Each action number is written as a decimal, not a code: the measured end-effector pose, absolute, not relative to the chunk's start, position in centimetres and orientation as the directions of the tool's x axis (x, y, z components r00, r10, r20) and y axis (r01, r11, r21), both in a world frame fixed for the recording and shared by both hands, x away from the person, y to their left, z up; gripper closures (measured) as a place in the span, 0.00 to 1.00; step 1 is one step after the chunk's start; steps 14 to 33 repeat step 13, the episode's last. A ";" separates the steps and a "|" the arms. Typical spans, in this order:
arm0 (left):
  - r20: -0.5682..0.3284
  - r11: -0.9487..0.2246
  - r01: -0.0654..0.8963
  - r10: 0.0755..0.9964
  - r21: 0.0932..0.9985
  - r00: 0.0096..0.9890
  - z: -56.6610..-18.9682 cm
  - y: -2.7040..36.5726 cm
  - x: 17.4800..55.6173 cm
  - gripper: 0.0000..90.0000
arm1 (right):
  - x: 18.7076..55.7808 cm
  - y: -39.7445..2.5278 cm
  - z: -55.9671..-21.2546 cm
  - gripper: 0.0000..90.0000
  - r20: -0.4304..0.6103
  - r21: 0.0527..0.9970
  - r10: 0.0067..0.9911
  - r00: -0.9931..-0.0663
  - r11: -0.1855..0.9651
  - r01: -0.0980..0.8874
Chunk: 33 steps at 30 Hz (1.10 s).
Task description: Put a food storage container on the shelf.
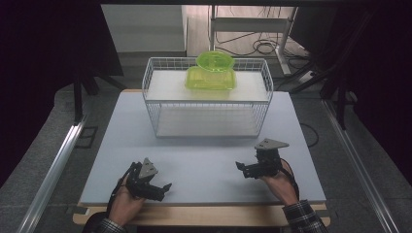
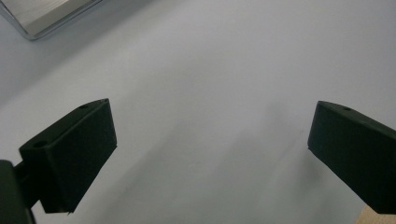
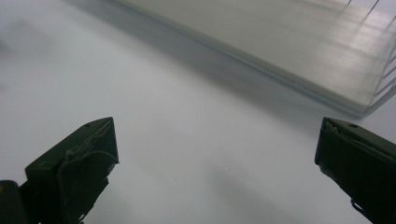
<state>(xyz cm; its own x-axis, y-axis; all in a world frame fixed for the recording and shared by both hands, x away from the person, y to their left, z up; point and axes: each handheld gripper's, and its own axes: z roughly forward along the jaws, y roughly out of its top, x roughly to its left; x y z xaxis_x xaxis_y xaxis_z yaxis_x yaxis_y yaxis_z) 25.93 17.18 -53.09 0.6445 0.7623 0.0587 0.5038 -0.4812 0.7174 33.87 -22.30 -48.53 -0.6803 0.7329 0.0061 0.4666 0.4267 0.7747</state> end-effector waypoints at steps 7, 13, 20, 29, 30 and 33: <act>0.065 -0.488 0.502 0.760 0.714 0.647 -53.2 17.1 25.9 0.01 | 33.4 -22.0 -50.2 0.00 -0.003 0.738 0.722 -0.692 0.469 0.485; 0.064 -0.486 0.502 0.761 0.716 0.645 -53.1 17.1 25.9 0.01 | 33.4 -21.8 -51.0 0.00 -0.020 0.705 0.717 -0.696 0.504 0.499; 0.064 -0.486 0.502 0.761 0.716 0.645 -53.1 17.1 25.9 0.01 | 33.4 -21.8 -51.0 0.00 -0.020 0.705 0.717 -0.696 0.504 0.499; 0.064 -0.486 0.502 0.761 0.716 0.645 -53.1 17.1 25.9 0.01 | 33.4 -21.8 -51.0 0.00 -0.020 0.705 0.717 -0.696 0.504 0.499; 0.064 -0.486 0.502 0.761 0.716 0.645 -53.1 17.1 25.9 0.01 | 33.4 -21.8 -51.0 0.00 -0.020 0.705 0.717 -0.696 0.504 0.499; 0.064 -0.486 0.502 0.761 0.716 0.645 -53.1 17.1 25.9 0.01 | 33.4 -21.8 -51.0 0.00 -0.020 0.705 0.717 -0.696 0.504 0.499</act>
